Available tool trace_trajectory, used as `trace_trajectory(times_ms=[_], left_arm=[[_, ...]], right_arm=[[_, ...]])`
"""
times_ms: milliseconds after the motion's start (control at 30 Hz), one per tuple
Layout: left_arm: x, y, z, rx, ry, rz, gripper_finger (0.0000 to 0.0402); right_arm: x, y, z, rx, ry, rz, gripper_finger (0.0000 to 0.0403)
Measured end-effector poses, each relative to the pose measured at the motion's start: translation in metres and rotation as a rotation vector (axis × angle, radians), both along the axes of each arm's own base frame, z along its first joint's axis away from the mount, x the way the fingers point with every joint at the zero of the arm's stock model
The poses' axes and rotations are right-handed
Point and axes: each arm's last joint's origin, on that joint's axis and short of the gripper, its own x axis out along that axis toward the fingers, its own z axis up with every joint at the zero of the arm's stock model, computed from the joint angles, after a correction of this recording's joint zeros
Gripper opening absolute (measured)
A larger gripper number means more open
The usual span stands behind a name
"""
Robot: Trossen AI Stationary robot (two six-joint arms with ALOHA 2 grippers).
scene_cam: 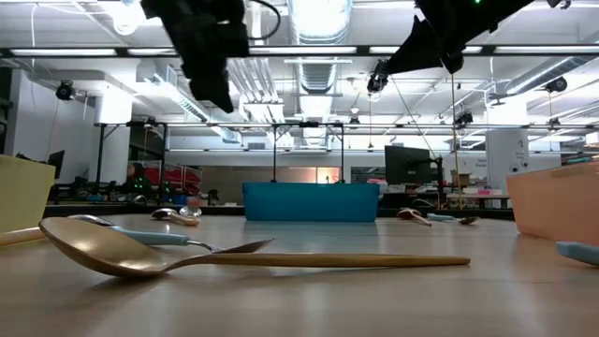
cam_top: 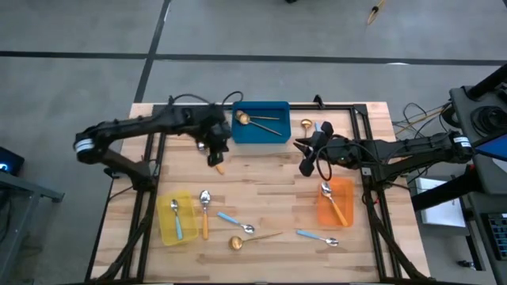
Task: Sort silverware by color (type)
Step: Put the blue spoon into the yellow bin
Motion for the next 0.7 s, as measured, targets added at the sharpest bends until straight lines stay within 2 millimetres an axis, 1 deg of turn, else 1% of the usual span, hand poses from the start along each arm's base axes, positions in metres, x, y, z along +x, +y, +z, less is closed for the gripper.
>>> trace_trajectory(times_ms=[200, 367, 500, 700], left_arm=[[-0.027, -0.022, -0.007, -0.001, -0.067, 0.011, 0.0000], [-0.045, -0.033, -0.014, 0.035, -0.087, 0.045, 0.0000], [-0.056, -0.039, -0.021, 0.051, -0.108, 0.049, 0.0000], [-0.064, -0.044, -0.031, 0.066, -0.187, 0.036, 0.0000]], right_arm=[[0.001, 0.000, 0.003, 0.053, -0.063, -0.022, 0.0056], [0.002, 0.000, 0.003, 0.130, -0.103, -0.055, 0.0056], [0.009, 0.004, -0.005, 0.187, -0.096, -0.064, 0.0057], [0.023, 0.007, -0.021, 0.282, -0.059, -0.062, 0.0055]])
